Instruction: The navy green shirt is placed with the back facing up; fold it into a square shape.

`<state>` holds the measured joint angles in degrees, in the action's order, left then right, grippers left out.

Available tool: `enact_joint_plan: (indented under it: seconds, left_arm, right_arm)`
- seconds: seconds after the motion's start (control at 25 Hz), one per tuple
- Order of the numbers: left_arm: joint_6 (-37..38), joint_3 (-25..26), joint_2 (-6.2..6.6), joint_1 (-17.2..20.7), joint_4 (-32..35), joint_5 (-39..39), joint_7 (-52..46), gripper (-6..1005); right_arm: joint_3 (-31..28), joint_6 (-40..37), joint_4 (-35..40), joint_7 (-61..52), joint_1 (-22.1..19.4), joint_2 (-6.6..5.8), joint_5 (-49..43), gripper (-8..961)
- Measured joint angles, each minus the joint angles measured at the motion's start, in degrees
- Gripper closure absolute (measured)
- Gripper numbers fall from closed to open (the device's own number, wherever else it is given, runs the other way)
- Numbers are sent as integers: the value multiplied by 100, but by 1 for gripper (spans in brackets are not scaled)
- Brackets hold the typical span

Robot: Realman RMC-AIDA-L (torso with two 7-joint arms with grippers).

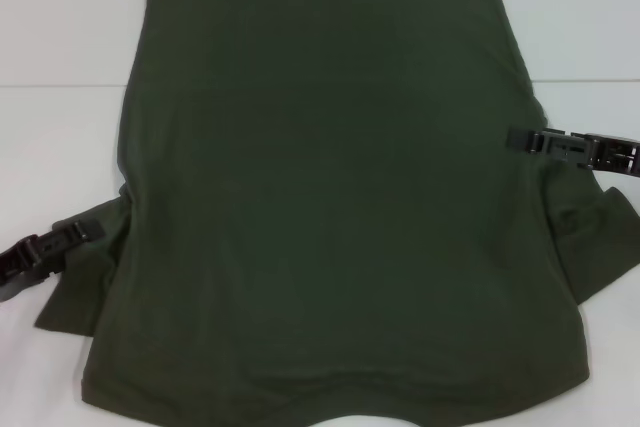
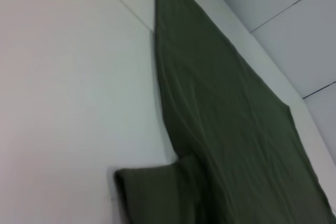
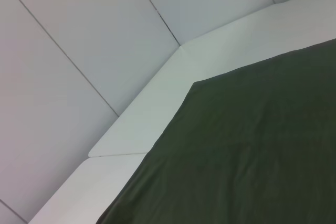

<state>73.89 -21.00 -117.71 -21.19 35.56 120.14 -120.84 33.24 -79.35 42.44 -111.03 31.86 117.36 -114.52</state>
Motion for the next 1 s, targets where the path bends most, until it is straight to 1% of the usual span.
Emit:
enact_joint_plan:
  seconds: [0.24, 0.52, 0.68, 0.84, 1.0]
  left_arm:
    - [-44, -30, -31, -29, -27, 19, 1, 125]
    - [-138, -28, -32, -87, 9, 38, -22, 153]
    - [-244, -34, -18, -120, -1, 143, -80, 168]
    - [-331, -82, -30, -132, 22, 238, -132, 184]
    - [-351, -90, -37, -127, 28, 260, -109, 362]
  right_arm:
    - [-5, 1, 0, 3, -10, -3, 0, 11]
    - [-56, -1, 1, 0, -16, -3, 0, 11]
    - [-91, -16, 1, -16, -22, -3, 0, 11]
    - [-115, -28, 1, -19, -22, -7, 0, 11]
    - [-134, -38, 0, -23, -30, -12, 0, 11]
